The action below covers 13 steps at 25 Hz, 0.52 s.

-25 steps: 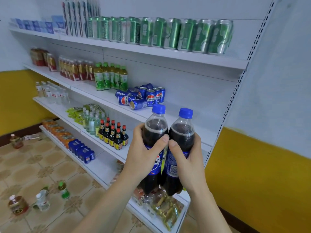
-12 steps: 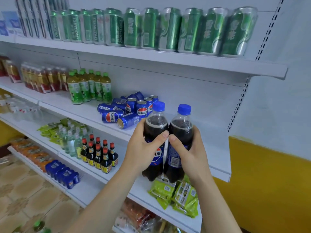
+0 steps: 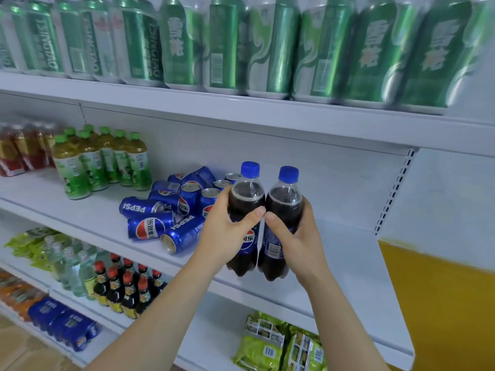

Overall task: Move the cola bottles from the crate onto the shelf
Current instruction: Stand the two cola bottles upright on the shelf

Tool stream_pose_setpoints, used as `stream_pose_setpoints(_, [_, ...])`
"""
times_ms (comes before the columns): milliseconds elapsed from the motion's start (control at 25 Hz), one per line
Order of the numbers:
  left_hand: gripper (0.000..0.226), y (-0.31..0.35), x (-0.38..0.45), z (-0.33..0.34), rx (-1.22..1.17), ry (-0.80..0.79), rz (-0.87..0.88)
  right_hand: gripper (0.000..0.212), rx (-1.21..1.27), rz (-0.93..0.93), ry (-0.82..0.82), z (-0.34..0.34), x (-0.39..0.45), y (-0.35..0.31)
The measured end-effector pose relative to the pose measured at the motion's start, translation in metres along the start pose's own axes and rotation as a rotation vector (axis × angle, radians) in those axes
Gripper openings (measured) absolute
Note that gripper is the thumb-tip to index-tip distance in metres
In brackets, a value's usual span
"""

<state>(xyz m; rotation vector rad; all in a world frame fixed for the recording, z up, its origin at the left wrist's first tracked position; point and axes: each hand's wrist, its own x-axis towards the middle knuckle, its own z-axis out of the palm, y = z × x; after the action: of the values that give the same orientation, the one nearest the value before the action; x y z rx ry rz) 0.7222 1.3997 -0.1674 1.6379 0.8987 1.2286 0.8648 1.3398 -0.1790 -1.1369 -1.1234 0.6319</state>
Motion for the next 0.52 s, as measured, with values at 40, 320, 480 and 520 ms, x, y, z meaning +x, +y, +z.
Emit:
stream_pose_setpoints(40, [0.044,-0.007,0.011,-0.001,-0.013,-0.010,-0.010,0.041,-0.004,0.008,0.005,0.003,0.009,0.005])
stream_pose_setpoints(320, [0.036,-0.044,0.077,-0.015,-0.044,-0.136,-0.017,0.041,-0.079,0.037,0.151,0.037,0.052,0.040])
stream_pose_setpoints(480, [0.037,-0.064,0.100,-0.020,-0.058,-0.200,-0.019,0.045,-0.129,0.066,0.229,0.050,0.063,0.053])
stream_pose_setpoints(520, [0.038,-0.069,0.103,-0.021,-0.067,-0.218,-0.022,0.045,-0.140,0.076,0.247,0.052,0.065,0.057])
